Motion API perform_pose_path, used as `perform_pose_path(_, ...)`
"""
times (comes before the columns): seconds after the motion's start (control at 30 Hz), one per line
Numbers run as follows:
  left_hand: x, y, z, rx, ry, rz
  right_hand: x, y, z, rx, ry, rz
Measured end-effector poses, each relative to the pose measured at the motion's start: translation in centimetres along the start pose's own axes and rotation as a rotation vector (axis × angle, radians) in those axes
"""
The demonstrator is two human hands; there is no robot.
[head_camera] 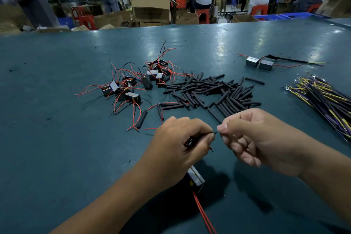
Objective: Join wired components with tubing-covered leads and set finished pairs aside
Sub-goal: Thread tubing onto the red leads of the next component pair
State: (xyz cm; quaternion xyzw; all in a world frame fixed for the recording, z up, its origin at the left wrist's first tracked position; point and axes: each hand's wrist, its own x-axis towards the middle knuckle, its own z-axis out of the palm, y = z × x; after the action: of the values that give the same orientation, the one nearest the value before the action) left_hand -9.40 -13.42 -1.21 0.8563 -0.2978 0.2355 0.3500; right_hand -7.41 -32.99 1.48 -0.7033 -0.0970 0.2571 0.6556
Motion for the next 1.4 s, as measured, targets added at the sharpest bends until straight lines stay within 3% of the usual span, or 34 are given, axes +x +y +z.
perform_pose_path(0.97,0.13,0.02,-0.21,-0.137,-0.041,-0.112,0.53,0.12,0.05,0.125,-0.108,0.035)
perform_pose_path(1.4,0.07,0.11,0.17,-0.025,-0.016,-0.021,0.12,-0.16,-0.15,0.012,0.096,0.004)
